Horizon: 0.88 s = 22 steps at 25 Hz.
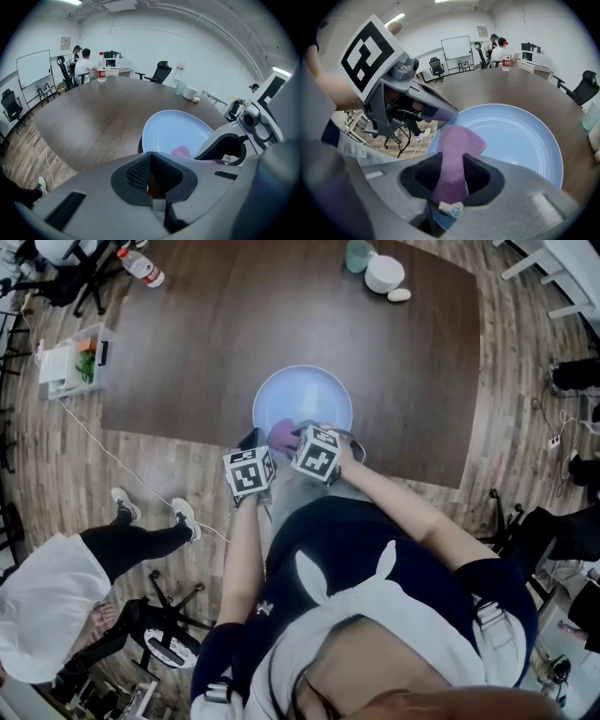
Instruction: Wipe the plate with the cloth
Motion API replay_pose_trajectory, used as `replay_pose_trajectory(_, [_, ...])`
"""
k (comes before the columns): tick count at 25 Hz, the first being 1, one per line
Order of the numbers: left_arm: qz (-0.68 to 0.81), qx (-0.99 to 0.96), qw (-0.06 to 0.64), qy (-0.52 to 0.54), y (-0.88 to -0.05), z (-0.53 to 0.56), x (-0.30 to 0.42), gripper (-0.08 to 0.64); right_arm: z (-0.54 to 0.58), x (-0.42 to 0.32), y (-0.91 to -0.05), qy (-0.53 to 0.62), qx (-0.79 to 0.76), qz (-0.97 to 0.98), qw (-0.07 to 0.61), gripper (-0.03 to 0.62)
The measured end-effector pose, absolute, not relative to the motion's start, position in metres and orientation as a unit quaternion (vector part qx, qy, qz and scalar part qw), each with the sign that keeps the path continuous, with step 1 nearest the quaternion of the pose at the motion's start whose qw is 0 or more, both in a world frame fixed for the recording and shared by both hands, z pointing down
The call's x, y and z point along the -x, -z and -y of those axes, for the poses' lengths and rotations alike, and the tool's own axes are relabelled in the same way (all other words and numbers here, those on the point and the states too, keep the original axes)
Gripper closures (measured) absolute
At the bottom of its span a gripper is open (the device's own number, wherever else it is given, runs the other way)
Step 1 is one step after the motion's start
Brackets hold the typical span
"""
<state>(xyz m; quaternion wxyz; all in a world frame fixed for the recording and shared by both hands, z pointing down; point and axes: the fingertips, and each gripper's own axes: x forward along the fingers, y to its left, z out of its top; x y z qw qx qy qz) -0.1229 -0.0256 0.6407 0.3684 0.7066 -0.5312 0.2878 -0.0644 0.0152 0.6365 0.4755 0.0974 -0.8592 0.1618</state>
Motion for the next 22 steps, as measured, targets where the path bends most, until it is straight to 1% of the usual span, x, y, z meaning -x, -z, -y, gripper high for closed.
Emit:
replay_pose_trajectory(5, [0.529, -0.707, 0.369, -0.289, -0.639, 0.024, 0.124, 0.554, -0.008, 0.065, -0.635, -0.165, -0.109, 0.861, 0.469, 0.463])
replay_pose_trajectory(18, [0.529, -0.706, 0.371, -0.291, -0.641, 0.025, 0.117, 0.554, 0.03, 0.035, -0.638, -0.184, -0.17, 0.852, 0.459, 0.463])
replay_pose_trajectory(22, [0.529, -0.706, 0.371, -0.291, -0.641, 0.025, 0.117, 0.554, 0.042, 0.025, -0.638, -0.187, -0.196, 0.847, 0.458, 0.454])
